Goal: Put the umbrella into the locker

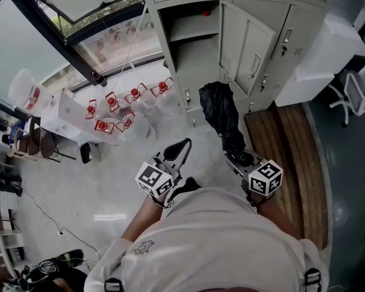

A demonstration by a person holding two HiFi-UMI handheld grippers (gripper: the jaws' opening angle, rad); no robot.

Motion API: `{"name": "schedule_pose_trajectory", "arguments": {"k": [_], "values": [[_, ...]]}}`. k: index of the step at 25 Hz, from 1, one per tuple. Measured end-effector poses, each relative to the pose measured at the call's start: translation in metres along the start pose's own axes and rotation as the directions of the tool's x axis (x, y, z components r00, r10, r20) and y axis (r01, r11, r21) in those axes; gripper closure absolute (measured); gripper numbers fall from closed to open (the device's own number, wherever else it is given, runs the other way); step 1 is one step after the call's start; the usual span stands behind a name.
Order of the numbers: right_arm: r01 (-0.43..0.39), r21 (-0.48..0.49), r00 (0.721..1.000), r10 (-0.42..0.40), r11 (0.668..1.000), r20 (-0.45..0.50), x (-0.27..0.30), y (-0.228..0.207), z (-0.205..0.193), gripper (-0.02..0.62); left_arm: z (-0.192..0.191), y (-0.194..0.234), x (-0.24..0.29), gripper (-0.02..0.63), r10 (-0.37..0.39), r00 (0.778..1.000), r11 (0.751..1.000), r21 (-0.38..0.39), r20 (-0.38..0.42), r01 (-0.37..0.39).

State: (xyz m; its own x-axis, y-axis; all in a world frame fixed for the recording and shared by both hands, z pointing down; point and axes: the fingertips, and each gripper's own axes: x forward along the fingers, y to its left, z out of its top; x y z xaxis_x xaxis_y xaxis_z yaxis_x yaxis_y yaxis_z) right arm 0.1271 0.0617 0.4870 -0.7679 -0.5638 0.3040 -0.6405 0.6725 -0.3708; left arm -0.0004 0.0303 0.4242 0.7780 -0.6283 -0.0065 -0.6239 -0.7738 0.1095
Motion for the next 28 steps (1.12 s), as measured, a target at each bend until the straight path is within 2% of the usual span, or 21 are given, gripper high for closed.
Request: {"name": "schedule_pose_trajectory", "arguments": {"k": [8,12,17,28], "values": [[0.027,0.02,0.999,-0.028,0.999,0.045,0.096,0.019,0.051,0.46,0.037,0.099,-0.031,0.595,-0.032,0.999,0.999,0.034,0.007,0.032],[0.032,0.021,0.998,-0.033,0.999,0.056,0.128,0.025,0.061,0.46,0.036,0.13,-0.043,0.595,-0.044,0.999,0.998,0.039,-0.003,0.044],[0.03,0.052,0.998,-0.033,0.998,0.047,0.145,0.02,0.061,0.46,0.028,0.144,-0.041,0.595,-0.048,0.999,0.999,0.014,-0.01,0.048],[0.011,0.065,1.0,-0.011,0.998,0.004,0.182,-0.031,0.073,0.46,0.017,0.186,-0.013,0.595,0.002,0.999,1.0,0.003,-0.041,-0.001]]}}
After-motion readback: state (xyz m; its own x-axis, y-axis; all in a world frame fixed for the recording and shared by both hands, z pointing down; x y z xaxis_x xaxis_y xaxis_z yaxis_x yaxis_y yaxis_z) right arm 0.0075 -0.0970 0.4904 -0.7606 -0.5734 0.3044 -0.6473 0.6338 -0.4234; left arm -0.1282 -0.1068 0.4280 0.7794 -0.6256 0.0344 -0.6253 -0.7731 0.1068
